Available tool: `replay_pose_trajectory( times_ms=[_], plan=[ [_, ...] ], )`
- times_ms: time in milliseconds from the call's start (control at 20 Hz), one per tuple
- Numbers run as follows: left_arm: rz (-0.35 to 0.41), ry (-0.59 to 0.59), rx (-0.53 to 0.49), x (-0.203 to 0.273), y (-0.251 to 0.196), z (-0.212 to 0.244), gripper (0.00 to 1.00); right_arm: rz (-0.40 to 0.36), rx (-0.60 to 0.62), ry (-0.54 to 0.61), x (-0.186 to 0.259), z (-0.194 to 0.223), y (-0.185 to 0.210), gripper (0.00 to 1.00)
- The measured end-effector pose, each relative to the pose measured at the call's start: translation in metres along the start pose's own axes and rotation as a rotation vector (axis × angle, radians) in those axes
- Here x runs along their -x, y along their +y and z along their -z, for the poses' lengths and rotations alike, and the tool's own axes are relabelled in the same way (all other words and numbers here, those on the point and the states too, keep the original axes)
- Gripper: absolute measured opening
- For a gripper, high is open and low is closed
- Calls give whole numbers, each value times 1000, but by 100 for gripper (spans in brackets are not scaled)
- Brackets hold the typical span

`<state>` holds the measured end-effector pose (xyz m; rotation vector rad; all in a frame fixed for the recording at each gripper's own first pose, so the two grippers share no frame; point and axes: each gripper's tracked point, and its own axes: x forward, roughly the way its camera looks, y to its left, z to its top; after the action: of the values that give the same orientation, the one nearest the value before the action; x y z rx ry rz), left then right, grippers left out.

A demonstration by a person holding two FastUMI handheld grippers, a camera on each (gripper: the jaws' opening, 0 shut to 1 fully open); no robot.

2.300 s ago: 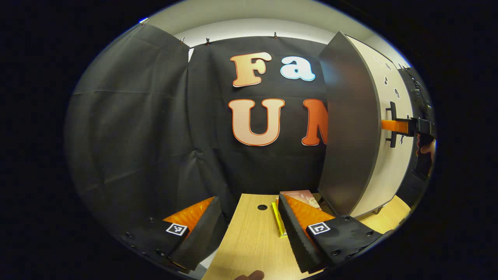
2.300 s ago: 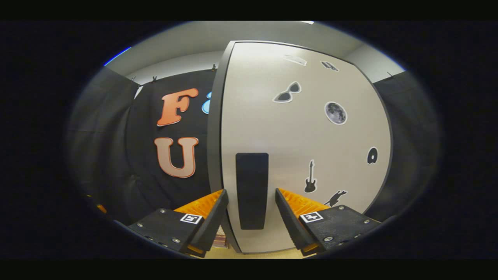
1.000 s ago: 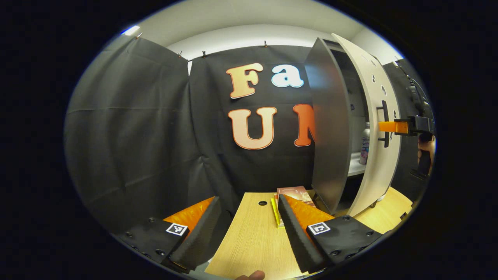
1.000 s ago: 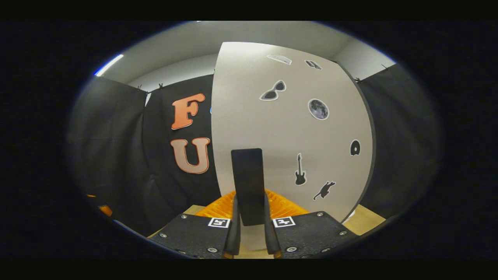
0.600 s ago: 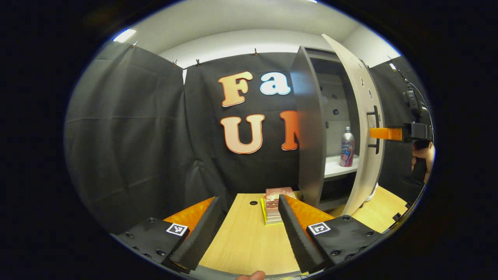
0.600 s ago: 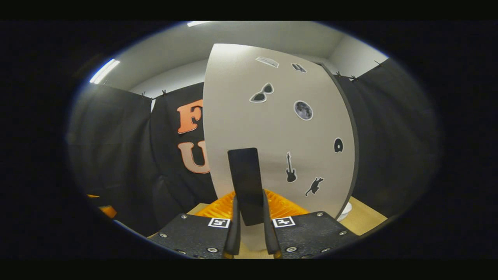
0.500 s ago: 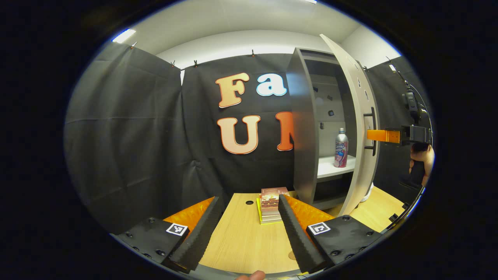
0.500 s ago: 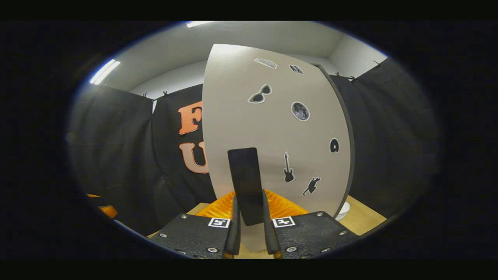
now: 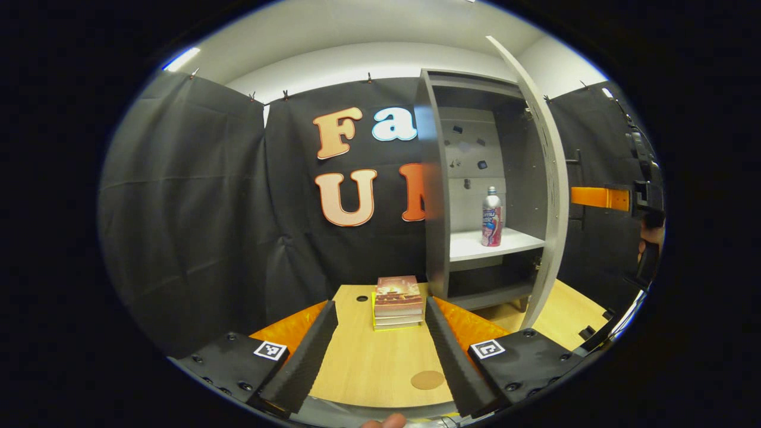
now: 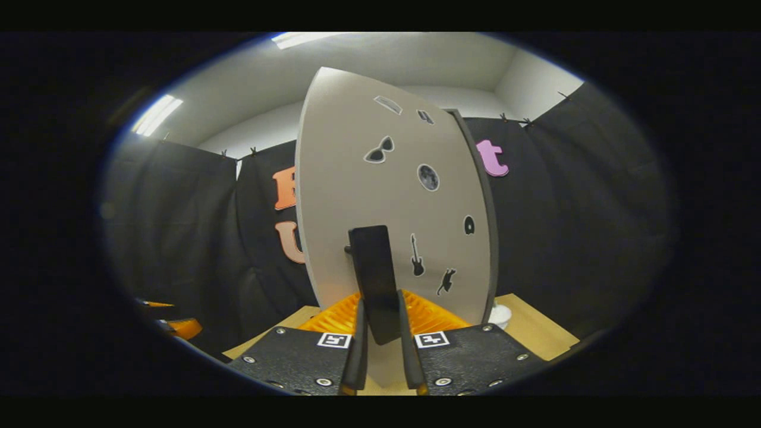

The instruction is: Open the cabinet door with the right hand, grasp the bottle in the cabinet with the left hand and place it on the coaster, then close the cabinet door with the right hand.

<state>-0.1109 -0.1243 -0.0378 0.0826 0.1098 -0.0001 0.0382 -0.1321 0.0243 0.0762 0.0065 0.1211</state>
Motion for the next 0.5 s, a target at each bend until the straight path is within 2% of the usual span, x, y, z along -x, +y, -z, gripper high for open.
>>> replay_pose_trajectory(
  times_ms=[300, 350, 400, 450, 500],
  plan=[
    [46, 6, 8, 5, -46, 4, 94, 117, 19, -19, 50, -15, -89, 24],
    [57, 9, 14, 6, -54, 5, 94, 136, 23, -22, 56, -16, -105, 14],
    [67, 10, 15, 7, -61, 5, 94, 150, 20, -18, 64, -16, -121, 18],
    [76, 7, 14, 7, -67, 3, 94, 162, 9, -24, 68, -20, -137, 11],
    [82, 2, 10, 6, -74, 1, 94, 171, 7, -23, 74, -22, -153, 11]
  ],
)
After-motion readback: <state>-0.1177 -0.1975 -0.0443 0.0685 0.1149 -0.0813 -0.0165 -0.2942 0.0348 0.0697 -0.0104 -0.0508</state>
